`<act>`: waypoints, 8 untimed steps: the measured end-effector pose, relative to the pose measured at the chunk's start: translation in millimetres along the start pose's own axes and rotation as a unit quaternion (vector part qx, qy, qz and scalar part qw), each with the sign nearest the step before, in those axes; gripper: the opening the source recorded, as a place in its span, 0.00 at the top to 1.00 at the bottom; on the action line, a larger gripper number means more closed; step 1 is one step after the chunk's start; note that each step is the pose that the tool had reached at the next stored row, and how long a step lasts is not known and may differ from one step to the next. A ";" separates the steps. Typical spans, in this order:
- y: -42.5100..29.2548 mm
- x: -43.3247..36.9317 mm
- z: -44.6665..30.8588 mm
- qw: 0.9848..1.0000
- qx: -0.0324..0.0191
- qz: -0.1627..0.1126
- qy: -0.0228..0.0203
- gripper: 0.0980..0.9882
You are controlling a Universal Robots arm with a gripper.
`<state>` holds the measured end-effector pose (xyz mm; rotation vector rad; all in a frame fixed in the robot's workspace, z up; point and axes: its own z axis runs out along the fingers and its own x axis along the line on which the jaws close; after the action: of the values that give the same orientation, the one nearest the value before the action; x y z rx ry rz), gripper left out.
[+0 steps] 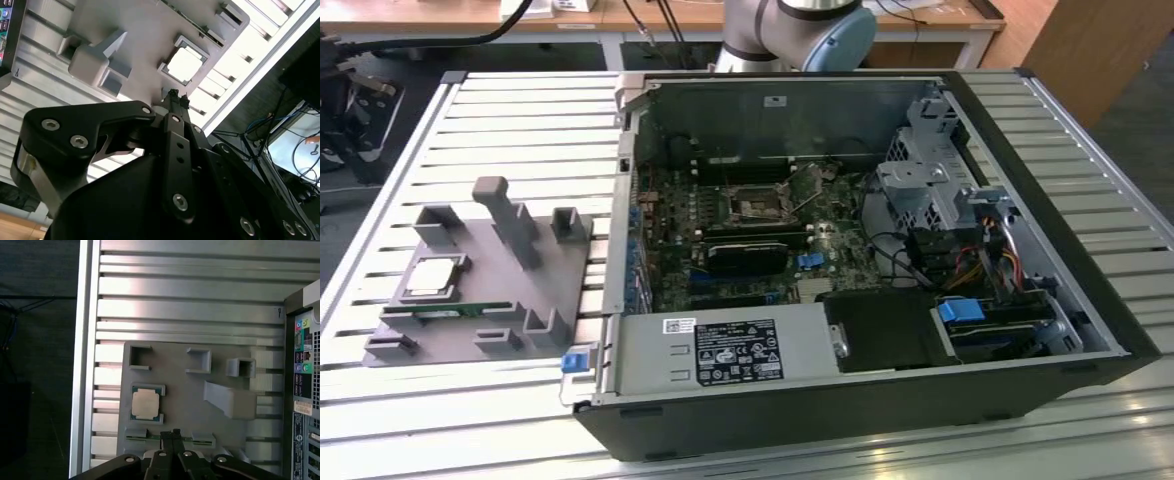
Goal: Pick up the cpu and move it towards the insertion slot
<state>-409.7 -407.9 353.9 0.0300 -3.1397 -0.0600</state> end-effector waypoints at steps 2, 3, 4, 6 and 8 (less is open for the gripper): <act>0.0 2.4 1.2 1.000 0.000 0.000 0.000 0.99; 0.0 2.8 1.6 1.000 0.000 0.000 0.000 0.99; -0.1 2.8 1.7 1.000 0.000 0.000 0.000 0.99; 0.0 2.9 2.0 1.000 0.001 0.000 0.000 0.99; -0.1 3.1 3.2 1.000 0.002 0.000 0.000 0.99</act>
<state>-412.8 -407.9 350.8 0.0301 -3.1399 -0.0529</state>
